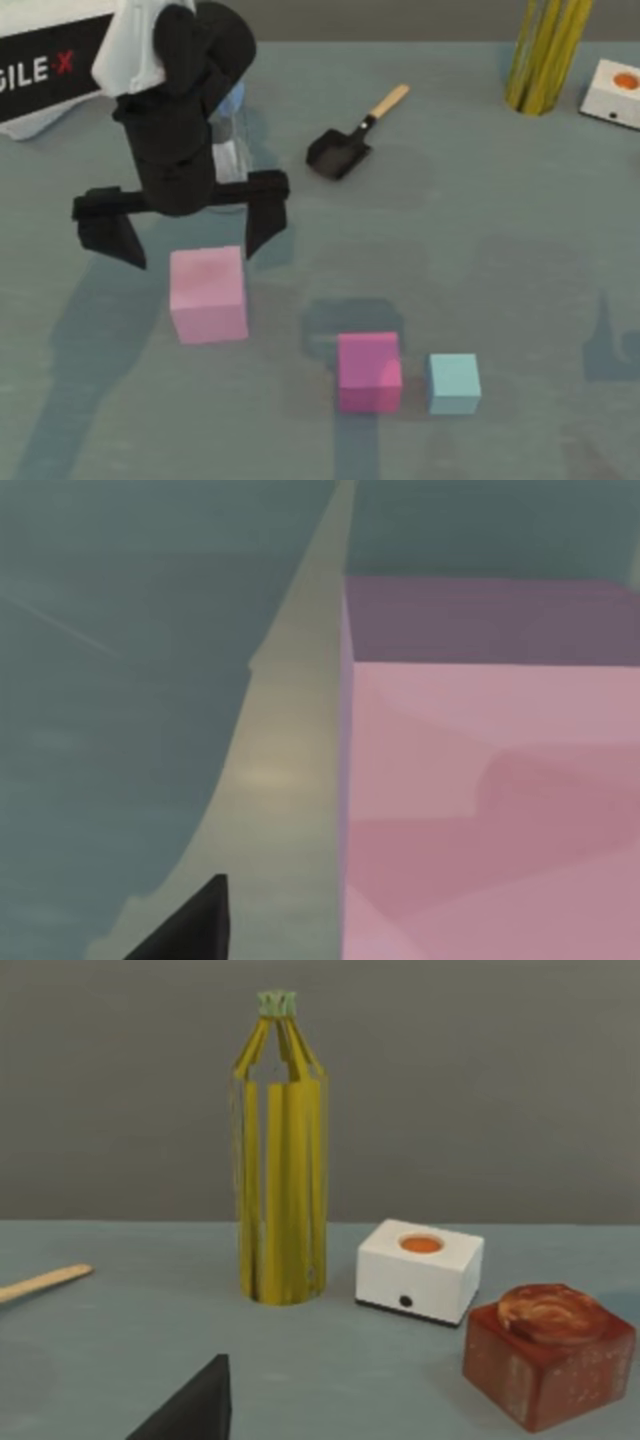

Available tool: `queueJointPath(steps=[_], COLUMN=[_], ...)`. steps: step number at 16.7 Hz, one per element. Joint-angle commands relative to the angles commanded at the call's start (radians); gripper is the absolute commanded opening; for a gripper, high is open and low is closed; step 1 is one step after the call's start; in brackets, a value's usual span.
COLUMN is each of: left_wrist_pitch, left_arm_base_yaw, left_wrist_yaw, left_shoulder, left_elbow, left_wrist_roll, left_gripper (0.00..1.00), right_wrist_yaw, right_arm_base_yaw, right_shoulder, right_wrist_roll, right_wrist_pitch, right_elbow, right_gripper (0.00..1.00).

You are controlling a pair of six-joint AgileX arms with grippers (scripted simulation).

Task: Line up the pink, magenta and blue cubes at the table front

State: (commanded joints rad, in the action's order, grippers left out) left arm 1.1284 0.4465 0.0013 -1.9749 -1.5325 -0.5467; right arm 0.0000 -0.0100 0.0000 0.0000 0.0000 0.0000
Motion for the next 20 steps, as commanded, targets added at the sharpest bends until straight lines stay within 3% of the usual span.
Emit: queueJointPath(steps=[4, 11, 16, 20], left_wrist_pitch=[-0.037, -0.297, -0.321, -0.321], left_arm_base_yaw=[0.002, -0.002, -0.002, -0.002], left_wrist_yaw=[0.000, 0.001, 0.001, 0.001], left_shoulder=[-0.018, -0.112, -0.122, -0.122], left_elbow=[0.022, 0.182, 0.199, 0.199], left_wrist_roll=[-0.001, 0.003, 0.004, 0.004], left_gripper=[1.00, 1.00, 1.00, 0.70], right_wrist_yaw=[0.000, 0.000, 0.000, 0.000], right_arm_base_yaw=[0.000, 0.000, 0.000, 0.000], right_shoulder=[0.000, 0.000, 0.000, 0.000], right_wrist_roll=[0.000, 0.000, 0.000, 0.000], right_wrist_pitch=[0.000, 0.000, 0.000, 0.000], right_elbow=[0.000, 0.000, 0.000, 0.000], right_gripper=[1.00, 1.00, 1.00, 1.00])
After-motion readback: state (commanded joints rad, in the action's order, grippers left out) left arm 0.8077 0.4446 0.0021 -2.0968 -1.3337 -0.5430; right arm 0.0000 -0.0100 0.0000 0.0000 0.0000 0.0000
